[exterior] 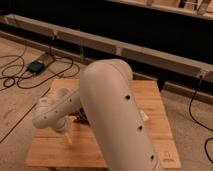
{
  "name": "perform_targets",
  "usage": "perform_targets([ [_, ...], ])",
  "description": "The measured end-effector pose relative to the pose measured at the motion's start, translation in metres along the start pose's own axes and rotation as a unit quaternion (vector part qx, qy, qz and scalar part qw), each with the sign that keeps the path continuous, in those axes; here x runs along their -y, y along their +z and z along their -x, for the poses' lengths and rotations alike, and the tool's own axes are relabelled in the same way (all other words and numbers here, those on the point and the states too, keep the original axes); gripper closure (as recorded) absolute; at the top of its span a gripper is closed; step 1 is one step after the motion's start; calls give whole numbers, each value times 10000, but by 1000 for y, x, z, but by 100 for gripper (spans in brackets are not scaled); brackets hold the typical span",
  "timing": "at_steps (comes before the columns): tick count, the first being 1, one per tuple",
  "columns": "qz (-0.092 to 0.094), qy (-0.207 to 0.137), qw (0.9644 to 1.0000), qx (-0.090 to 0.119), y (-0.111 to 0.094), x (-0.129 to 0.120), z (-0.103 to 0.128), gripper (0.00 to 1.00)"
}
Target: Place the pepper in the ceramic bowl
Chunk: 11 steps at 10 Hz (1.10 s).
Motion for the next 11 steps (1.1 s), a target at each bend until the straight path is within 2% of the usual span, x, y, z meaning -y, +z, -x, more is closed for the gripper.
perform_targets([
  [8,475,-570,9972,92,13,-66,-20,20],
  [11,477,-569,9972,106,13,-66,-19,20],
])
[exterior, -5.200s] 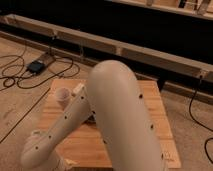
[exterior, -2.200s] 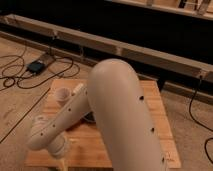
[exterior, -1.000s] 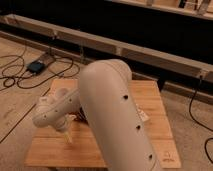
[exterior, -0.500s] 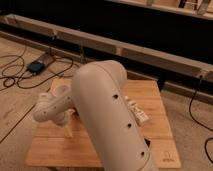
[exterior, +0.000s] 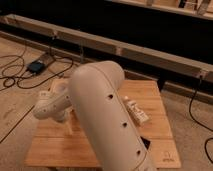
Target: Place the pepper in the ceramic bowl
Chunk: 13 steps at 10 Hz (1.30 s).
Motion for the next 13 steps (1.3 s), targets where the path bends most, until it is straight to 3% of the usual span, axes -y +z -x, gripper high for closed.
perform_targets([
  [12,6,-30,10000,4,0,1,-1,20],
  [13,96,-146,9998,-17,-13,-1,-3,20],
])
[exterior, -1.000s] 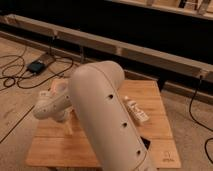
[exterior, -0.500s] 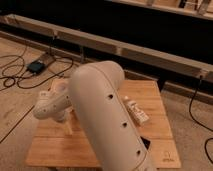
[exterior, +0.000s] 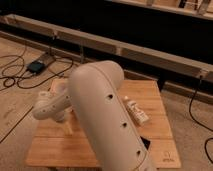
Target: Place the pepper in the ceramic bowl
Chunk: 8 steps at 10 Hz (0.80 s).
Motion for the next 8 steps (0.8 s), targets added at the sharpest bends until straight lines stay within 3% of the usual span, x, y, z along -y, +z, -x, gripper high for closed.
perform_targets([
  [4,268,-401,9987,-153,-50,-4,-17,20],
  [8,407,-324,9986,-96,-68,-23,-3,20],
])
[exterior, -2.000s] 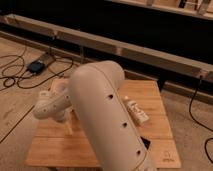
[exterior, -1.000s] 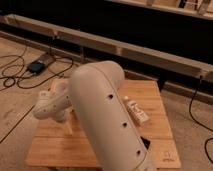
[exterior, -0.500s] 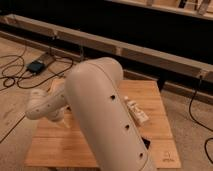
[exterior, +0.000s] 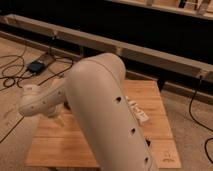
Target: Place the pepper in the ceramic bowl
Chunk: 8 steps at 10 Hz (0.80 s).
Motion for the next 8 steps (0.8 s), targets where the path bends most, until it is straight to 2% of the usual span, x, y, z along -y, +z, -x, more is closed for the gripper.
perform_targets([
  [3,-37,195,9998,59,0,-18,18,20],
  [6,-165,405,9990,75,15,-31,33,20],
  [8,-308,539,9981,49,34,-38,41,20],
])
